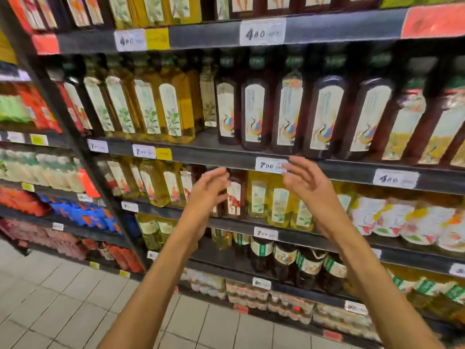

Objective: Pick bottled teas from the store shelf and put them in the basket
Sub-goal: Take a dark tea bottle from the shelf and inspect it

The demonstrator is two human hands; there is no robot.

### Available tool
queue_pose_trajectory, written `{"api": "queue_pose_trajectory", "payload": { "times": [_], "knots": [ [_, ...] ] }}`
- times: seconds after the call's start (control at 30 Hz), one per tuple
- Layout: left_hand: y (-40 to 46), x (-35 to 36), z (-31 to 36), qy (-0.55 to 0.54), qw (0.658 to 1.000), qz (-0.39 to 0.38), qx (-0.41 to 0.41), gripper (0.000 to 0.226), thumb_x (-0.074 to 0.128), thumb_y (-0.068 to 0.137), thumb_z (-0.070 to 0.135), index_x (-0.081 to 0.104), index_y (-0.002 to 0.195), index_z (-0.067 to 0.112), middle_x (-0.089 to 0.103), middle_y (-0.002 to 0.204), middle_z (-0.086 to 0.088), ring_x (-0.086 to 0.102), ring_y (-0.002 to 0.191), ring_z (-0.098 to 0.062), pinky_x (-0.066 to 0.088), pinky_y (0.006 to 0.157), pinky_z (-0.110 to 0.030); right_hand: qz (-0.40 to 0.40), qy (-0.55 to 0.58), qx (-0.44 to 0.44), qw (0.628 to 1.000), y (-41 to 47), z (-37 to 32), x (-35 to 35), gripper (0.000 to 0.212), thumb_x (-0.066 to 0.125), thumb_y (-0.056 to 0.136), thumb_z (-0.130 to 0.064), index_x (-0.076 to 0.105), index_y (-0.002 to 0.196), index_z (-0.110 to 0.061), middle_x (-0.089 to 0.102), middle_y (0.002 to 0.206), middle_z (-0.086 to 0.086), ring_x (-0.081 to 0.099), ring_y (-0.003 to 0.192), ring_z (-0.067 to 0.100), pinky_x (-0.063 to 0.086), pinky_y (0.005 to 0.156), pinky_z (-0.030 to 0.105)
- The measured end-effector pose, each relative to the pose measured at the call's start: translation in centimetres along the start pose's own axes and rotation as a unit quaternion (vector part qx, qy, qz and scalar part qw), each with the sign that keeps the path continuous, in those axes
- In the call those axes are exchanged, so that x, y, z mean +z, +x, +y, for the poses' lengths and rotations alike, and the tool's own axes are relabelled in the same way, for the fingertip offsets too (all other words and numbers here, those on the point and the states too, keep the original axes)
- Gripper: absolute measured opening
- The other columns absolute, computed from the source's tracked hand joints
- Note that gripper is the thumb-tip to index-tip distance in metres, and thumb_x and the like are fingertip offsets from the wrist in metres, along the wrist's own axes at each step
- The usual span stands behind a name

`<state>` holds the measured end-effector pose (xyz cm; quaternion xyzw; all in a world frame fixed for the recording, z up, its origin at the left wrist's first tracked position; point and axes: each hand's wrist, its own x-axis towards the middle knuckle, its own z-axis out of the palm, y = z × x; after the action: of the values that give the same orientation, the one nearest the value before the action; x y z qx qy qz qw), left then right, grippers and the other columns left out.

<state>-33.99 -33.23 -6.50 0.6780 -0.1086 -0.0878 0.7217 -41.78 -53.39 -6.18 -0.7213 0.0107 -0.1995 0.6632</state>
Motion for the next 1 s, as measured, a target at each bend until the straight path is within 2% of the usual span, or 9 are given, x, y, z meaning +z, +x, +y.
{"api": "queue_pose_trajectory", "payload": {
  "times": [0.2,0.33,0.47,0.57,0.63,0.7,0.77,0.9,1.0],
  "knots": [
    [10.6,0.3,3.6,0.036,0.994,0.023,0.098,0.036,0.053,0.096,0.012,0.049,0.132,0.017,0.053,0.129,0.002,0.051,0.118,-0.01,0.044,0.1,-0.026,0.081,-0.097,-0.14,0.982,12.6,-4.6,3.8,0.05,0.066,0.088,-0.009,0.045,0.133,-0.011,0.05,0.134,0.003,0.046,0.124,0.008,0.04,0.099,0.013],
    [15.9,0.8,3.6,0.095,0.984,0.033,0.145,0.053,0.058,0.094,0.012,0.036,0.142,0.016,0.045,0.134,0.004,0.041,0.127,-0.009,0.035,0.09,-0.003,0.082,-0.166,-0.185,0.965,16.8,-6.1,5.2,0.051,0.063,0.091,-0.012,0.041,0.137,-0.007,0.046,0.14,0.006,0.042,0.13,0.012,0.036,0.107,0.022],
    [19.8,0.5,3.4,0.149,0.979,0.046,0.127,0.072,0.062,0.092,0.029,0.021,0.149,0.016,0.028,0.154,-0.002,0.027,0.14,-0.015,0.027,0.111,-0.028,0.072,-0.257,-0.212,0.94,19.6,-7.2,7.7,0.054,0.063,0.091,-0.018,0.04,0.138,-0.007,0.046,0.142,0.007,0.041,0.132,0.017,0.035,0.108,0.026],
    [21.9,0.7,3.2,0.158,0.982,0.033,0.094,0.078,0.059,0.09,0.046,0.018,0.15,0.015,0.029,0.153,-0.003,0.032,0.135,-0.012,0.032,0.107,-0.028,0.096,-0.39,-0.209,0.892,21.7,-8.3,9.2,0.042,0.059,0.093,-0.026,0.048,0.128,-0.006,0.059,0.12,0.009,0.052,0.115,0.024,0.039,0.097,0.035],
    [22.8,1.0,3.0,0.13,0.988,0.022,0.079,0.075,0.063,0.088,0.044,0.026,0.145,0.012,0.045,0.142,-0.003,0.047,0.119,-0.01,0.041,0.09,-0.019,0.12,-0.496,-0.209,0.834,22.9,-8.6,10.3,0.02,0.055,0.094,-0.03,0.053,0.099,-0.01,0.056,0.086,0.003,0.055,0.085,0.022,0.039,0.075,0.034],
    [23.3,1.3,2.7,0.115,0.991,0.017,0.07,0.068,0.068,0.085,0.039,0.034,0.137,0.009,0.056,0.124,0.0,0.056,0.099,-0.006,0.044,0.071,-0.01,0.129,-0.56,-0.194,0.795,23.9,-8.8,11.3,0.027,0.051,0.096,-0.03,0.043,0.075,-0.015,0.043,0.067,-0.001,0.047,0.069,0.021,0.032,0.059,0.032],
    [23.6,1.5,2.3,0.105,0.992,0.011,0.062,0.063,0.071,0.083,0.036,0.039,0.131,0.01,0.058,0.116,0.003,0.057,0.096,-0.004,0.045,0.073,-0.011,0.116,-0.596,-0.173,0.775,24.7,-8.7,11.9,0.037,0.046,0.097,-0.029,0.036,0.064,-0.017,0.035,0.058,-0.004,0.045,0.066,0.021,0.023,0.05,0.03],
    [23.7,0.9,2.3,0.138,0.989,0.023,0.046,0.081,0.078,0.07,0.048,0.045,0.133,0.01,0.056,0.122,0.002,0.053,0.115,-0.017,0.045,0.09,-0.028,0.096,-0.626,-0.19,0.75,25.4,-8.1,12.2,0.038,0.038,0.1,-0.036,0.059,0.102,-0.005,0.038,0.058,-0.002,0.049,0.071,0.024,0.042,0.086,0.034],
    [22.7,0.3,2.7,0.154,0.986,0.02,0.055,0.097,0.077,0.048,0.062,0.05,0.129,0.014,0.061,0.123,-0.003,0.057,0.114,-0.018,0.048,0.097,-0.037,0.09,-0.576,-0.203,0.786,25.1,-8.2,12.0,0.033,0.04,0.1,-0.034,0.055,0.084,-0.01,0.042,0.061,-0.002,0.059,0.076,0.027,0.043,0.069,0.036]
  ]
}}
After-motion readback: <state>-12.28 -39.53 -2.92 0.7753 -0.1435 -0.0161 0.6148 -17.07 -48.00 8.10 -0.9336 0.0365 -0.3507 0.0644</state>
